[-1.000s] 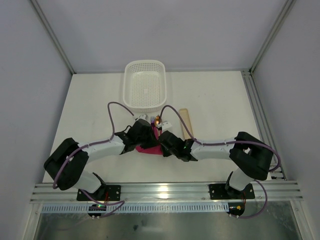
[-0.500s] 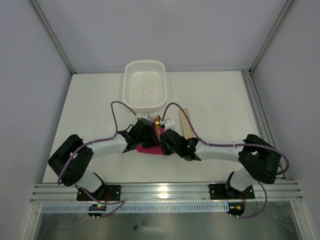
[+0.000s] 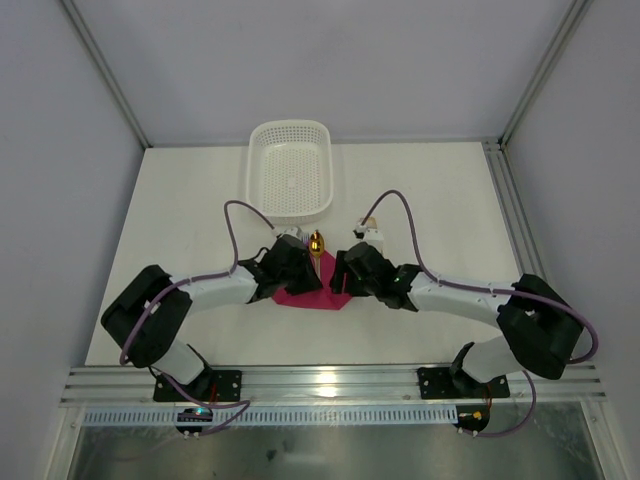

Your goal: Place the utensils on the paper napkin and roll it up

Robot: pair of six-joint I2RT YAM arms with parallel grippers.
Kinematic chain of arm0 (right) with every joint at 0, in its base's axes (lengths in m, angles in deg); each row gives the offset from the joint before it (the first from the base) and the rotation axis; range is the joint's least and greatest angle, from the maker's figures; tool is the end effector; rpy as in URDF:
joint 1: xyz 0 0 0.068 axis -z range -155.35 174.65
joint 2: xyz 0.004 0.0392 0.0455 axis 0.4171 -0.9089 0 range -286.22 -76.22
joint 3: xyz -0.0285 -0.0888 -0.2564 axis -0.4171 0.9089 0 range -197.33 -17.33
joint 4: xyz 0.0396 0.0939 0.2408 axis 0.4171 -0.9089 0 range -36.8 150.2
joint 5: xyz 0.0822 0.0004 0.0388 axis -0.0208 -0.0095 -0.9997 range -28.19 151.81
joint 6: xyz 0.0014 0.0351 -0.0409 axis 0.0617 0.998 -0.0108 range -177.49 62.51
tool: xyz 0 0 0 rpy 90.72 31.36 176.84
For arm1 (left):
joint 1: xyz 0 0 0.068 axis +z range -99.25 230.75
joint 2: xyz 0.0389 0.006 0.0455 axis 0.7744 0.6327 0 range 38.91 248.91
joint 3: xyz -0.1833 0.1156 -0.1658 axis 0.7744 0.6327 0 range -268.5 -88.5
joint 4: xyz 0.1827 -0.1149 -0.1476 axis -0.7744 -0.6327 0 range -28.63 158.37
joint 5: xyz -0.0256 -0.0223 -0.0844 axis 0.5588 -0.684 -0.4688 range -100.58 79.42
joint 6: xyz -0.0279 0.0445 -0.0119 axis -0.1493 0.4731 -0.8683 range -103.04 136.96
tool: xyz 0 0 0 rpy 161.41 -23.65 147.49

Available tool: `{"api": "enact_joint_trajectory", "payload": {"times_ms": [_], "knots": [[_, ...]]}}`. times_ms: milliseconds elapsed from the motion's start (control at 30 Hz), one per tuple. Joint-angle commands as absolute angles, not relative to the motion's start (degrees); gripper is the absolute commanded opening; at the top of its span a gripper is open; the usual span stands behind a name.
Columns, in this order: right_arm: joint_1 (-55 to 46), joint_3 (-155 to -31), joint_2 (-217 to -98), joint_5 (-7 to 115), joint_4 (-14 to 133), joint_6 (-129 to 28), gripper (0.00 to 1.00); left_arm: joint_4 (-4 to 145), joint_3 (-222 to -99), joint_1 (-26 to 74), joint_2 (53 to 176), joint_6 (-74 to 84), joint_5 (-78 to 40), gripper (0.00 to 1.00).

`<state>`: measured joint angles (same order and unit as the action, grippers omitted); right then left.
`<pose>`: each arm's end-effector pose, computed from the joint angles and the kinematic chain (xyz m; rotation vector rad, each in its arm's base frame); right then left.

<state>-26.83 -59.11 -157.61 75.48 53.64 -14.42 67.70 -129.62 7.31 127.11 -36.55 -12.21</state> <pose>0.1826 0.2159 0.1863 -0.0609 2.4083 0.5154 0.2144 -0.2045 0.1578 -0.2113 2.5588 -0.7667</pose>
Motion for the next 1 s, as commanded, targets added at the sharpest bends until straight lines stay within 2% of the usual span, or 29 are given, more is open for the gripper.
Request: {"api": "enact_joint_trajectory", "payload": {"times_ms": [0, 300, 633, 967], "knots": [[-25.2, -58.0, -156.6, 74.9, 52.6, -7.6, 0.70, 69.9, -131.0, 7.6, 127.6, -35.4, -12.0, 0.26], [-22.5, -60.0, -159.9, 74.5, 49.0, -1.7, 0.76, 69.3, -131.0, 7.7, 128.0, -35.2, -11.8, 0.26], [-22.6, -62.1, -163.3, 76.0, 46.4, 3.8, 0.77, 69.2, -130.9, 7.7, 127.9, -34.9, -11.8, 0.26], [-22.5, -61.1, -165.2, 74.4, 52.7, 4.8, 0.78, 69.3, -130.9, 7.7, 127.9, -34.9, -11.9, 0.26]]}}
